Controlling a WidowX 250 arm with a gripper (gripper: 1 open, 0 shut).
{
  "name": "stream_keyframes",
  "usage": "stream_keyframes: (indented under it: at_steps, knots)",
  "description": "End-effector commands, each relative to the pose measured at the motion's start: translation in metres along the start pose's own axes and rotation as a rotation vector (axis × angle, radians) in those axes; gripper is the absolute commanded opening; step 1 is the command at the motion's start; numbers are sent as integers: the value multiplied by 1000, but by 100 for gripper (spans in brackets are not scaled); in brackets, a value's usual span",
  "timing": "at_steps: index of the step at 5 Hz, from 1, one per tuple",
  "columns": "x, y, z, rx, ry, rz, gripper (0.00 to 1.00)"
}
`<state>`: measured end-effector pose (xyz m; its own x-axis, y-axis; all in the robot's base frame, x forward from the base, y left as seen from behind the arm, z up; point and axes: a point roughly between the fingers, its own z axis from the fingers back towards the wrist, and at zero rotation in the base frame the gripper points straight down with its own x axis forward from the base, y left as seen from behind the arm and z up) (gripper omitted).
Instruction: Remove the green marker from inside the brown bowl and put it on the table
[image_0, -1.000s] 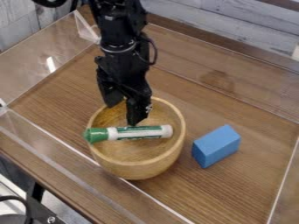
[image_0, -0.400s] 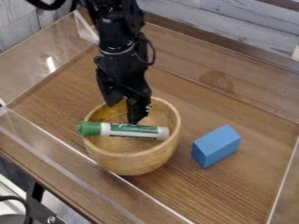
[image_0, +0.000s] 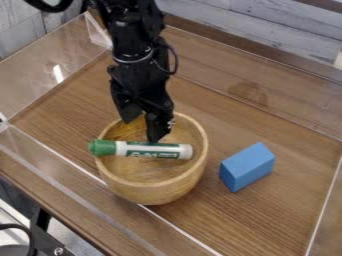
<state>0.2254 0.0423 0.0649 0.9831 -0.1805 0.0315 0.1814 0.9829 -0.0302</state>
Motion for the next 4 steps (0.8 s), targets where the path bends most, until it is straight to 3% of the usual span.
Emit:
stream_keyframes:
  at_steps: [1,4]
  knots:
    - [3,1,9,9,-34,6,100]
    - [-5,-1,-22,12,-44,3,100]
